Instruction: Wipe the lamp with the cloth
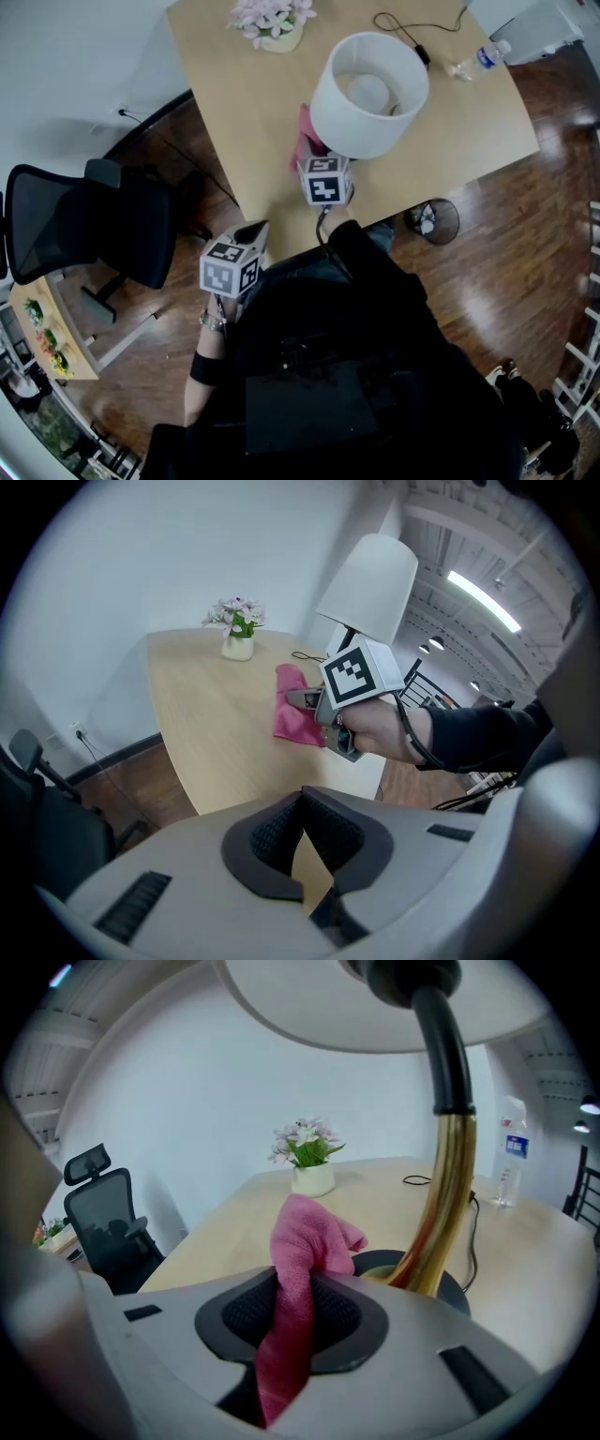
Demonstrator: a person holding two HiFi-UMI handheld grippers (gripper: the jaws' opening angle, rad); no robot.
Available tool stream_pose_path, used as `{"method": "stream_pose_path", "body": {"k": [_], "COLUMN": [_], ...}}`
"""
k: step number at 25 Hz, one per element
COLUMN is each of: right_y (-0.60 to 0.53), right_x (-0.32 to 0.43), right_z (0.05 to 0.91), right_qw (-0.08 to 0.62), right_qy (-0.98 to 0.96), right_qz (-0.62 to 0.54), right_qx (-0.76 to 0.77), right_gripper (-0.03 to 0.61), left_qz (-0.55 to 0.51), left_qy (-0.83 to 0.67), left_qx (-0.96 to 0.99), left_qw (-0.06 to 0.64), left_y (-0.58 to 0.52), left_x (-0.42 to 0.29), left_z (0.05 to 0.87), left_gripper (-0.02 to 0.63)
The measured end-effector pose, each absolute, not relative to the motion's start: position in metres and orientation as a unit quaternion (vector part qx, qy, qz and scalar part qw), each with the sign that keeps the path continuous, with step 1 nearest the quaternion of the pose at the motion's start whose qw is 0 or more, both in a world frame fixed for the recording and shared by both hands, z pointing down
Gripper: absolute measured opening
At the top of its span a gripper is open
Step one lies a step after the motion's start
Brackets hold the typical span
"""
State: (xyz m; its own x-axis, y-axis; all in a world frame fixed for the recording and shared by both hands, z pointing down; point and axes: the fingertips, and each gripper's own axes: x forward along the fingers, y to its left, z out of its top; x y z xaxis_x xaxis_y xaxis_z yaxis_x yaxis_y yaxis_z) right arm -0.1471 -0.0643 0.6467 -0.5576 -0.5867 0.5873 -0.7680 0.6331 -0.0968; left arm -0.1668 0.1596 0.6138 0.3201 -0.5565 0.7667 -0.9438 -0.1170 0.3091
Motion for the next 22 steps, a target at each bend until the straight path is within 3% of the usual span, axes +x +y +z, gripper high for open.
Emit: {"method": "stream_pose_path", "body": {"k": [6,22], "right_y": [-0.053,-0.046], "right_x": [-0.142,-0.068], "right_z": [0.656,0.654], "right_qw": [0.282,0.325], "right_qy": [-0.863,-0.876], "right_qz": [0.168,0.144], "right_qx": [0.385,0.325], "right_gripper": [0.089,0.089], "left_qz": [0.242,0.249], "left_qy": [-0.531,-0.498], "left_qx": [0.706,0.732], "left_qw": [0.401,0.393], "left_y": [0.162,0.115], "left_x": [-0.171,-0.101], "left_z": [0.617,0.608], "left_gripper": [-0.008,-0.008]}}
